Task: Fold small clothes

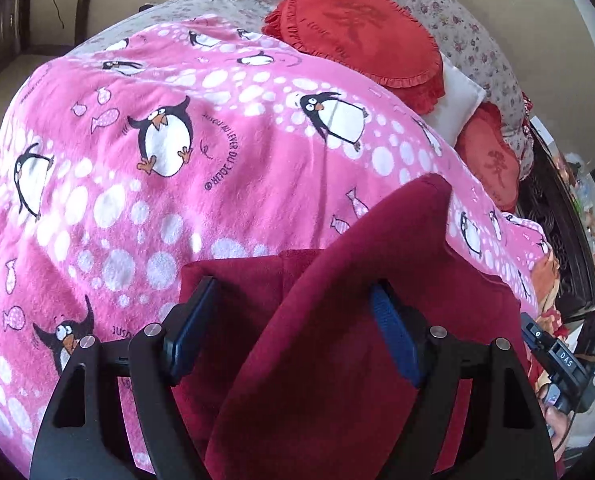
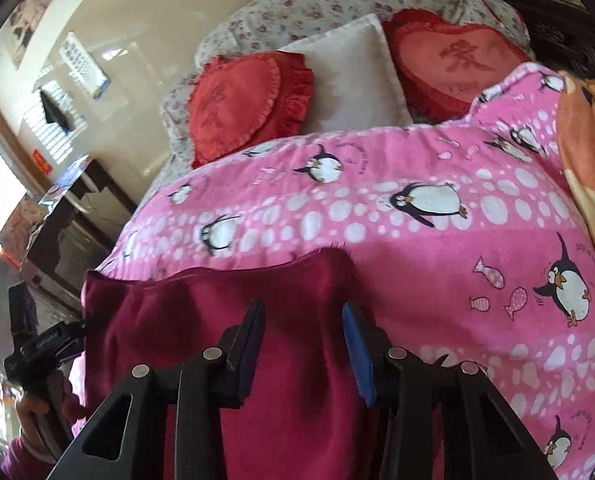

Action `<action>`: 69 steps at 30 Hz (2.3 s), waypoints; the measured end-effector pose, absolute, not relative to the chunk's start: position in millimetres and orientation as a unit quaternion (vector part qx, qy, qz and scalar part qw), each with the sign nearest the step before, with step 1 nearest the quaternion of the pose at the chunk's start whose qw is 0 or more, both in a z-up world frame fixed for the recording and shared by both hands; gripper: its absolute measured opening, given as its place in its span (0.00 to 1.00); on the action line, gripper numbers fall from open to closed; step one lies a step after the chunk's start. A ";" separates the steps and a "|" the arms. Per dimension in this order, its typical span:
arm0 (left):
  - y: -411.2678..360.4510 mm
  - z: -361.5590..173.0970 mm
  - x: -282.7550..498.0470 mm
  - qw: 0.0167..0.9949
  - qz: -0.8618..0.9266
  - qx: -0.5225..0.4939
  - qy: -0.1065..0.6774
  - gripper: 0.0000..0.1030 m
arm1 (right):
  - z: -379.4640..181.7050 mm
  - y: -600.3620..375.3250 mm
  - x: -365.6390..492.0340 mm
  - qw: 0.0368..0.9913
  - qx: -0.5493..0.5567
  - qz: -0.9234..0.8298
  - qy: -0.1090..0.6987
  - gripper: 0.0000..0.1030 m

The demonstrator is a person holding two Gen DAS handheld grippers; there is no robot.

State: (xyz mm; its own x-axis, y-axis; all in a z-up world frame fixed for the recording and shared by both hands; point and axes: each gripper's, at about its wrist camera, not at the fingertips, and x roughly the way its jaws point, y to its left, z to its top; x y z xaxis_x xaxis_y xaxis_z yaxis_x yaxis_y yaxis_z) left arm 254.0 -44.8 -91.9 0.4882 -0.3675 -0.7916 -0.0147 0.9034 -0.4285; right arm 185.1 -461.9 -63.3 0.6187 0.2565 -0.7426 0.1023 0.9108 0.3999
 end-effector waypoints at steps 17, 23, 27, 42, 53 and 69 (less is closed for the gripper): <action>17.0 -76.3 146.8 0.831 -0.150 -0.202 0.497 0.76 | -59.4 -447.8 33.0 0.847 0.216 0.126 0.470 0.44; -1.5 -87.0 131.3 0.824 -0.177 -0.181 0.508 0.76 | -72.4 -437.0 27.6 0.850 0.219 0.125 0.463 0.44; -11.5 -98.1 126.8 0.818 -0.177 -0.171 0.520 0.69 | -73.6 -438.2 29.8 0.851 0.219 0.119 0.463 0.37; 2.0 -97.1 87.5 0.823 -0.201 -0.120 0.518 0.13 | -54.0 -436.4 -1.9 0.839 0.223 0.193 0.457 0.06; -11.6 -54.7 99.5 0.866 -0.156 -0.074 0.469 0.43 | -30.9 -448.3 23.1 0.869 0.210 0.108 0.435 0.29; -82.3 -71.8 224.1 0.886 -0.095 -0.047 0.451 0.53 | -39.1 -419.7 147.1 0.905 0.096 0.041 0.413 0.30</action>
